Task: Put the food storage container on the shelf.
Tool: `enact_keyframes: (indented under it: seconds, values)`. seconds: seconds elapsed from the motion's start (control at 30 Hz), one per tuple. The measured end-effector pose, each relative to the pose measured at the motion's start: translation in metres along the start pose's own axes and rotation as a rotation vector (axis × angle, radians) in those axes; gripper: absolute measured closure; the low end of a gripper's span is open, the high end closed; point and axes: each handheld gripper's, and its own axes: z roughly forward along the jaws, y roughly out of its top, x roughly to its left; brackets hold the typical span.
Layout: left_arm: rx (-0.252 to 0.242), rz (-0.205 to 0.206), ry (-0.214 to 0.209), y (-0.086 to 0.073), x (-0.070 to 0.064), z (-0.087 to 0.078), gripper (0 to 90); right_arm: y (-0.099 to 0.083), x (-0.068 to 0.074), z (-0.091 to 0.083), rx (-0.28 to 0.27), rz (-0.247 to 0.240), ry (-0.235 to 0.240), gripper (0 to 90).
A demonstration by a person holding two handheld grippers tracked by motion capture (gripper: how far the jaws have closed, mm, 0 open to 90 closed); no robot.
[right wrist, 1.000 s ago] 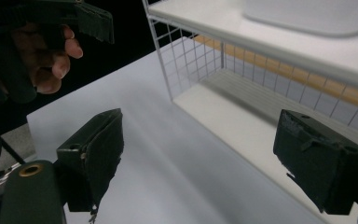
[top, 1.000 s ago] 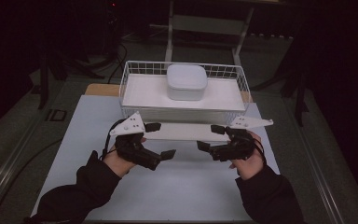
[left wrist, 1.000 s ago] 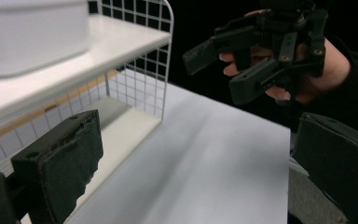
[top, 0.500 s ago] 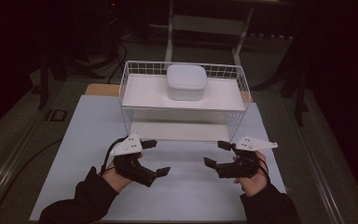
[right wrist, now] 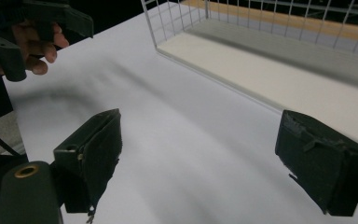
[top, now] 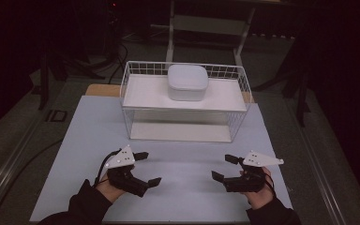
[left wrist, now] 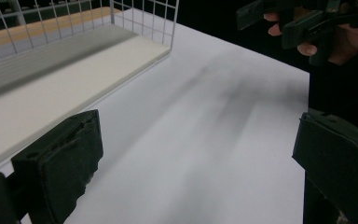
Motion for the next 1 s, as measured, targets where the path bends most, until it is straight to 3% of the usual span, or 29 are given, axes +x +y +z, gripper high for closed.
enact_keyframes:
  seconds: [0.07,0.37,0.63,1.0]
  values:
    - [-0.003,0.003,0.004,-0.003,0.000,-0.002,1.3,-0.007,-0.002,-0.001,0.012,0.012,-0.002,14.4]
    - [0.003,-0.013,0.021,-0.018,0.001,-0.010,1.3,-0.034,-0.013,-0.009,0.038,-0.022,-0.034,14.5]
    - [0.012,0.002,0.047,-0.032,0.007,-0.016,1.3,-0.046,-0.023,-0.013,0.054,0.017,-0.057,14.6]
    - [-0.019,-0.036,0.064,-0.041,0.019,-0.028,1.3,-0.051,-0.034,-0.010,0.039,0.084,-0.055,14.6]
